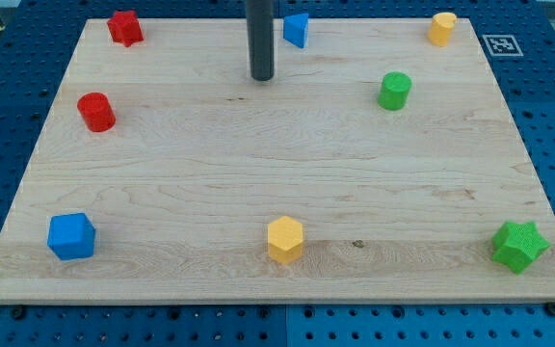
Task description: Move green circle to center left
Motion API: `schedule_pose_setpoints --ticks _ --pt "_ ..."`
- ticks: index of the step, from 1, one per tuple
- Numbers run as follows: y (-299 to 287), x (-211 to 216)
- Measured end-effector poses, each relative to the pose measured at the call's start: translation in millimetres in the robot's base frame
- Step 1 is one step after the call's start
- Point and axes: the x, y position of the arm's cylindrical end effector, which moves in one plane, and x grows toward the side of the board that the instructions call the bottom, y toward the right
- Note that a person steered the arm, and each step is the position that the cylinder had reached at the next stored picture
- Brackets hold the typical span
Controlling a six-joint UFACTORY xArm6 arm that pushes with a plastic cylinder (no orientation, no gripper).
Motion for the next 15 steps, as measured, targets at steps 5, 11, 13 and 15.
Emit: schedule_pose_setpoints --ticks 5,11,13,15 --pt "182 37" --pt "171 77" --pt "170 101" --pt "170 126"
